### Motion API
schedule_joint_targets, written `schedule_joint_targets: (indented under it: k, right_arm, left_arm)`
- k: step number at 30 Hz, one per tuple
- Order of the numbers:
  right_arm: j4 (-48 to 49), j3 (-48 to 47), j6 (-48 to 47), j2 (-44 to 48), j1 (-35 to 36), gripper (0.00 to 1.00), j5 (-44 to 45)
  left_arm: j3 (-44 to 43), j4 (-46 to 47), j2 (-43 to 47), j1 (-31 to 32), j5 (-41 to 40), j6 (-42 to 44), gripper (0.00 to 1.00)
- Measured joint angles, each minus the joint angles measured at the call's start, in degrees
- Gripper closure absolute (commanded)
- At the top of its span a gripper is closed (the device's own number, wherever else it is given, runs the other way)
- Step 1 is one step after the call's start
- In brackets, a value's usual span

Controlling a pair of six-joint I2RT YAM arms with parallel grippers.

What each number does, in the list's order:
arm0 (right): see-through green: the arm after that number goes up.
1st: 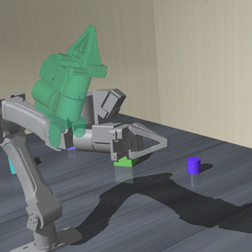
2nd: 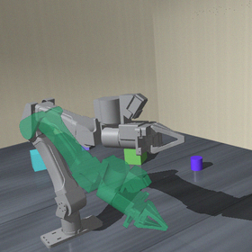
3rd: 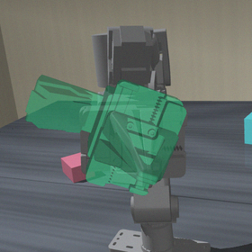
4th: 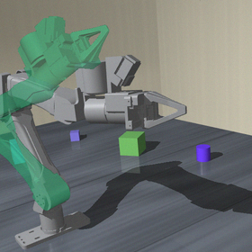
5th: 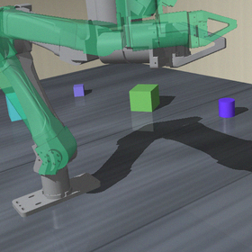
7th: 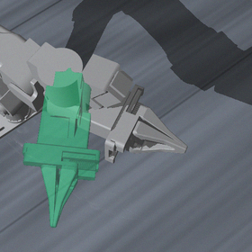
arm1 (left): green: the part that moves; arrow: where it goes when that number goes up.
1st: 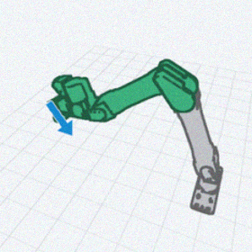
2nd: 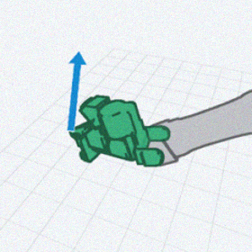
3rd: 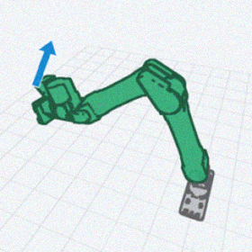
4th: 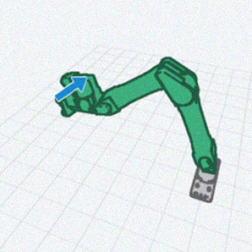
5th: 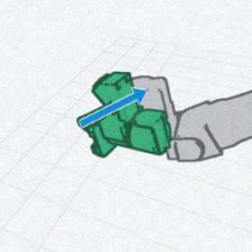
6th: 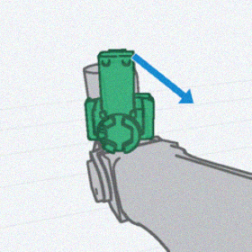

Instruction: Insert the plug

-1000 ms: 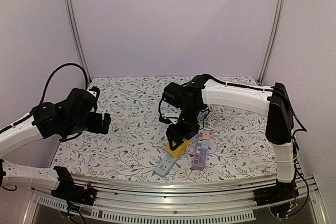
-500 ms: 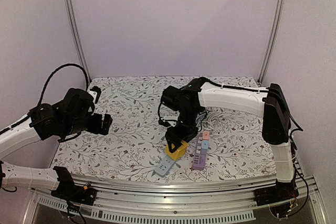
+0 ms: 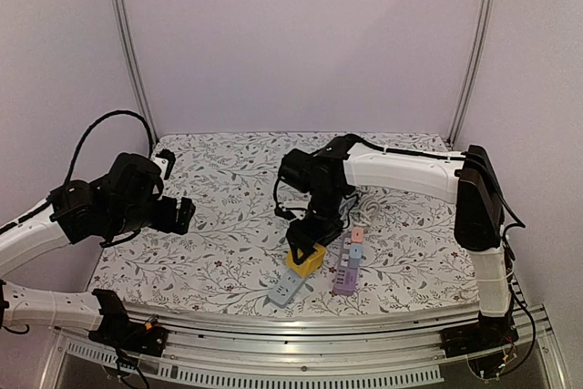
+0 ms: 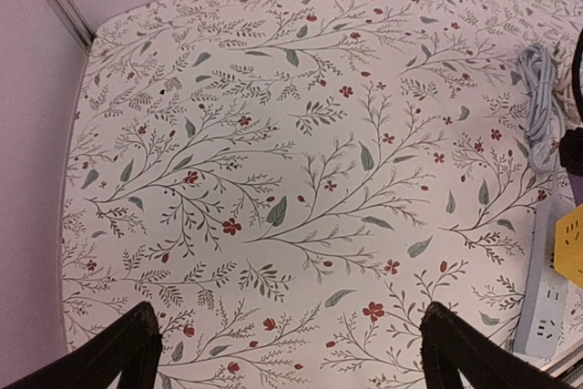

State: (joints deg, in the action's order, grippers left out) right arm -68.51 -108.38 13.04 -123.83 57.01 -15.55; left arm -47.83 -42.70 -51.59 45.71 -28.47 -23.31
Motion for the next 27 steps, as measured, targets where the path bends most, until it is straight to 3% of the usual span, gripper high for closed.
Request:
schedule_joint_targets:
  k: [27]
  right_arm:
    - [-0.2, -0.4, -0.4, 0.0, 1.6, 1.0, 2.8]
  left_arm:
    - [0.0, 0.0, 0.6, 0.0, 0.8, 0.2, 0.0]
